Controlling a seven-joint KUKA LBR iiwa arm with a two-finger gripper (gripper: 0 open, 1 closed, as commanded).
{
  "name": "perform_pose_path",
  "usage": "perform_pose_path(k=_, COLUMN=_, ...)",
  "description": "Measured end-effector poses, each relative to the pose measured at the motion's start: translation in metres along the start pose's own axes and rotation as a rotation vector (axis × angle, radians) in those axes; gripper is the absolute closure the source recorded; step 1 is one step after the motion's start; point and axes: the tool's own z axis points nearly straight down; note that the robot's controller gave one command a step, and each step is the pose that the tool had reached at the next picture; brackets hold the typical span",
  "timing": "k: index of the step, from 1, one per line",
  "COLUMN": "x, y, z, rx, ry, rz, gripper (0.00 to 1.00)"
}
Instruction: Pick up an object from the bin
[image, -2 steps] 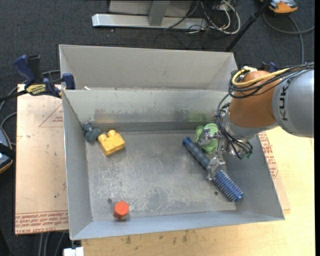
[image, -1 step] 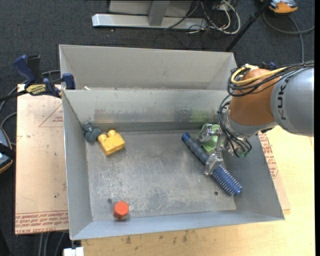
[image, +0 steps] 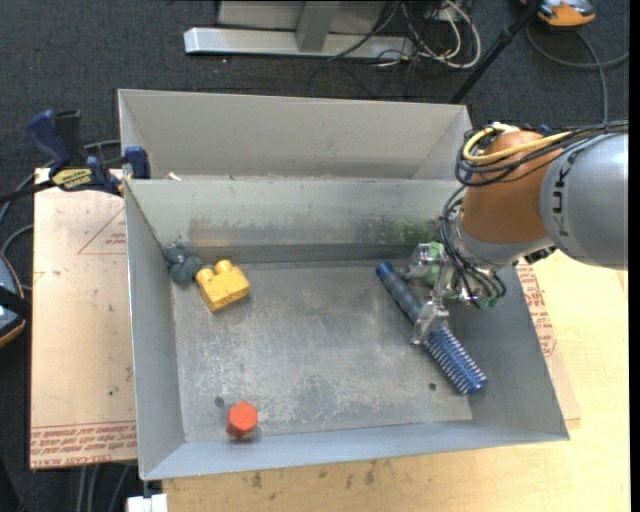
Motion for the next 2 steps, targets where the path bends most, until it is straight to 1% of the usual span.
perform_pose_path(k=1, x=-0.002, y=-0.001, z=-0.001, rx=-0.001, ry=-0.002, rz=0.006, gripper=1.0)
perform_pose_path(k=2, x=-0.028, y=-0.002, z=-0.109, rx=0.009, ry=0.002, rz=-0.47, gripper=1.0)
